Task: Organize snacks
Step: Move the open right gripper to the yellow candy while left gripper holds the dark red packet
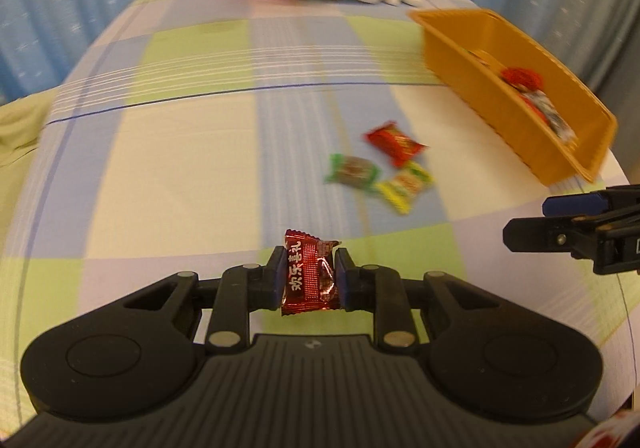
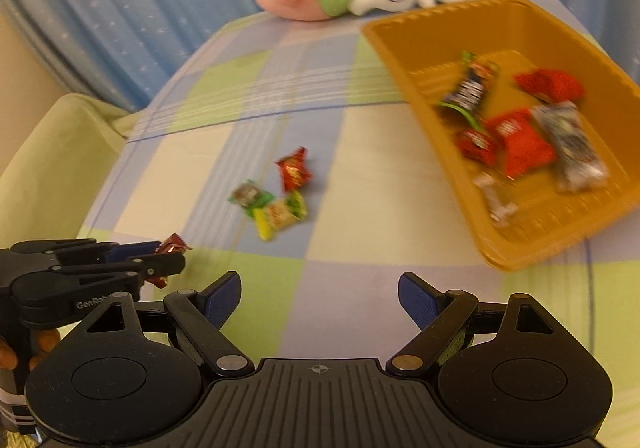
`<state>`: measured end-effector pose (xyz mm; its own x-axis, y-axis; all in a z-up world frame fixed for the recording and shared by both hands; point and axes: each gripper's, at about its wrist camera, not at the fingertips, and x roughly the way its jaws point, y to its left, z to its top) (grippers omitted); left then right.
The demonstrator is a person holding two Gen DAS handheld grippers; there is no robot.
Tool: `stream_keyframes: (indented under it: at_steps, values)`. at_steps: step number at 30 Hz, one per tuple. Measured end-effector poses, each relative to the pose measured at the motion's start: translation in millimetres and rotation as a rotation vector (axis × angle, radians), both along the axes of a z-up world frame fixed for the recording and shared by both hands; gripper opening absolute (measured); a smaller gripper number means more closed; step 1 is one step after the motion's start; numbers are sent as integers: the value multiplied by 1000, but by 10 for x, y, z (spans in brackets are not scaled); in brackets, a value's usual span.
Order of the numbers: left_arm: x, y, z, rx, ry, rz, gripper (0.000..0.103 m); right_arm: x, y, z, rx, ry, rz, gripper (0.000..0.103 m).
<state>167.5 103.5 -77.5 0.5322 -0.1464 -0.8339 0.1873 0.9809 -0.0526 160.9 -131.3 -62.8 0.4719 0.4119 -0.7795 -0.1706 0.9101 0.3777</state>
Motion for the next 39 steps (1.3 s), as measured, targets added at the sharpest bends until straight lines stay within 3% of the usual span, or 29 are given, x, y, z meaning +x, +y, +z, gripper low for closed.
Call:
stream_keyframes:
  at_steps: [4,7,15,22,28,32,39]
  values:
    - [-4,199,40,1,-10,58,22,121,168,-54,-12,-42,39,85]
    - [0,314,62,2,-16,89,22,220,278,-99,-19,-64,63,72]
    - [19,547,84,3,-25,148,22,446,471,-224,-39,-96,95,55]
    - [27,666,60,1,-17,168,22,573,579,-360,-87,-102,92,42]
    - [35,700,43,-4,-12,174,22,542,703,-401,-147,-140,125,37]
    - [31,693,36,-7,-9,174,22,515,767,-413,-157,-152,158,27]
    - [6,657,42,-10,-8,165,22,413,802,-395,-165,-161,193,24]
